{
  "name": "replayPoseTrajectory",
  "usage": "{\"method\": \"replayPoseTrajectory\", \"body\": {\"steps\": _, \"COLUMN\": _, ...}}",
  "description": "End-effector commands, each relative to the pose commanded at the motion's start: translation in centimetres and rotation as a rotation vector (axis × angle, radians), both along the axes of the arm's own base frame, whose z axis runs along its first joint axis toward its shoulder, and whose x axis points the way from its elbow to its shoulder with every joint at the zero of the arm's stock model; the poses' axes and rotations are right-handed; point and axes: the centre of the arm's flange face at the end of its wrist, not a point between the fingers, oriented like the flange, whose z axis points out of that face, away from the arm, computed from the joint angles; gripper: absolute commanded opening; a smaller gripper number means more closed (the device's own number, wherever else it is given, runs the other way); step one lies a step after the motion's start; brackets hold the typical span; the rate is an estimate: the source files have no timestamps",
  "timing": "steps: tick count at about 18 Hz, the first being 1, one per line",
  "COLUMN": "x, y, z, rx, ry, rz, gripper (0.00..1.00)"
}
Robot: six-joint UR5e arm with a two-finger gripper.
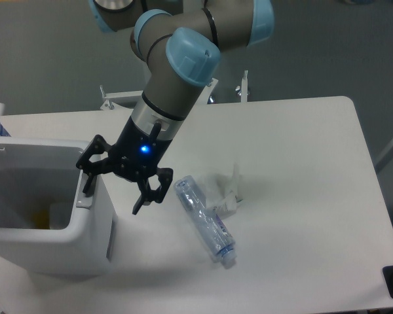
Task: Open the trash can
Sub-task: 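Move the gripper away from the bin back above the plastic bottle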
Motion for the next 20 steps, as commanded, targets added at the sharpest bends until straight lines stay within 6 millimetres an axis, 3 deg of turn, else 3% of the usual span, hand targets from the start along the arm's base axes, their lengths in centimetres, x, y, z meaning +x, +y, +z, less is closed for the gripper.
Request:
{"method": "replayPoseTrajectory", "body": {"steps": 7, "x": -1.3, "y": -0.1, "z": 2.0, "rx": 0.029, "ry": 0.037, "rz": 0.01, "gripper": 1.0}}
{"method": "replayPoseTrajectory", "body": {"steps": 11, "x": -6.1, "y": -2.7, "z": 2.6, "rx": 0.045, "ry": 0.067, "rz": 0.076, "gripper": 1.0}}
{"method": "replayPoseTrajectory", "body": {"steps": 16, "x": -13.1, "y": -6.8, "z": 0.8, "rx": 0.047, "ry": 0.137, "rz": 0.094, "gripper": 1.0}}
{"method": "replayPoseTrajectory", "body": {"steps": 18, "x": -15.2, "y": -7.8, "z": -0.7, "rx": 0.043, "ry": 0.17, "rz": 0.062, "gripper": 1.0}}
{"method": "replayPoseTrajectory", "body": {"steps": 20, "x": -18.2, "y": -10.0, "z": -2.9, "rx": -0.029, "ry": 0.223, "rz": 0.072, "gripper": 1.0}}
